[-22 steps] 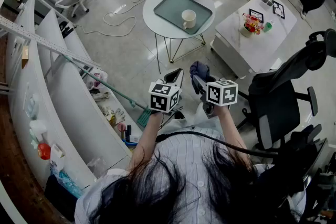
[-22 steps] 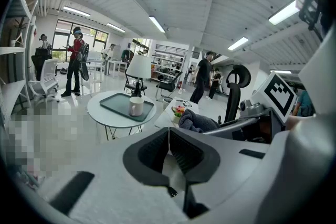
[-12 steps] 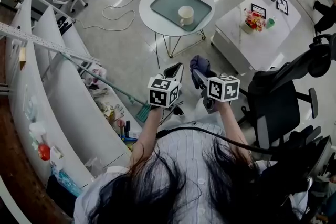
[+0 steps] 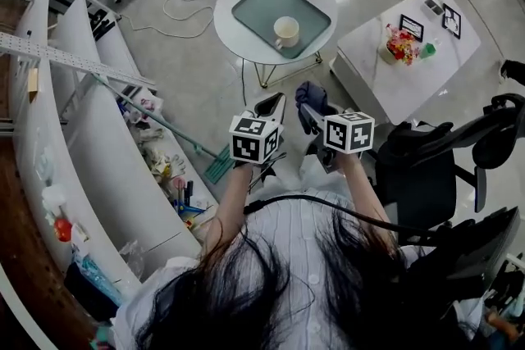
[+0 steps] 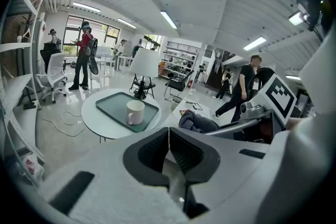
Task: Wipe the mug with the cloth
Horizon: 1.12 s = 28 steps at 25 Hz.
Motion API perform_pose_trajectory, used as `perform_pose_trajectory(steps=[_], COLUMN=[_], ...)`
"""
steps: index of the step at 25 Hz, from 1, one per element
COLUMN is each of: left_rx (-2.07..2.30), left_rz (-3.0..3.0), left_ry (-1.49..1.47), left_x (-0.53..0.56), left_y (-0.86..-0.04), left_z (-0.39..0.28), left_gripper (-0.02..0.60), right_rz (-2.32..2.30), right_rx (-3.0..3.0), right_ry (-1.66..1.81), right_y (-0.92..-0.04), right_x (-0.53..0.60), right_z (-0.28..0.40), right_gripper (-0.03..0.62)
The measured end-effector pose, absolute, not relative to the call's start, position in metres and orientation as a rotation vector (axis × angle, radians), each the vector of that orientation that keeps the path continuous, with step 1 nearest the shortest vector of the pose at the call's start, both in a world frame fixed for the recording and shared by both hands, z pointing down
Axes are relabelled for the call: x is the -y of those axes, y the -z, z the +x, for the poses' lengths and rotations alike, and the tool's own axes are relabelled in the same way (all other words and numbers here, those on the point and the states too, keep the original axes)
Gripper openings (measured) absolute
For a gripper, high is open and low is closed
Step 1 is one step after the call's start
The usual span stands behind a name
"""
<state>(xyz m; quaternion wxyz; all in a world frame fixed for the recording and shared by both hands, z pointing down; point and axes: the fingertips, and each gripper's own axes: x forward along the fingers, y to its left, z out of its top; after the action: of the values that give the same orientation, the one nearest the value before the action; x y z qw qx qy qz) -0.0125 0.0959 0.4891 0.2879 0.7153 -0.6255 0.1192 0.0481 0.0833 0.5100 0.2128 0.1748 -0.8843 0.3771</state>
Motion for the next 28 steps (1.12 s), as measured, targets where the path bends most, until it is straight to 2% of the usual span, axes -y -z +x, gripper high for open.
perform_pose_trajectory(steps=[14,28], left_rx=[1.822,1.787], left_rz=[1.781,1.817], left_ry=[-0.332,-0.579], left_x=[-0.057,-0.043], left_y=[-0.490,-0.495], left_z=[-0.018,-0.033], left_gripper=[0.018,0.020], right_rz=[0.319,0.302], right_rx=[2.459,2.452], right_ry=[-1.039,-1.086], right_y=[-0.520,-0.525], right_x=[-0.036,-0.020], right_z=[0.055,0.044], right_gripper=[0.094,0.094])
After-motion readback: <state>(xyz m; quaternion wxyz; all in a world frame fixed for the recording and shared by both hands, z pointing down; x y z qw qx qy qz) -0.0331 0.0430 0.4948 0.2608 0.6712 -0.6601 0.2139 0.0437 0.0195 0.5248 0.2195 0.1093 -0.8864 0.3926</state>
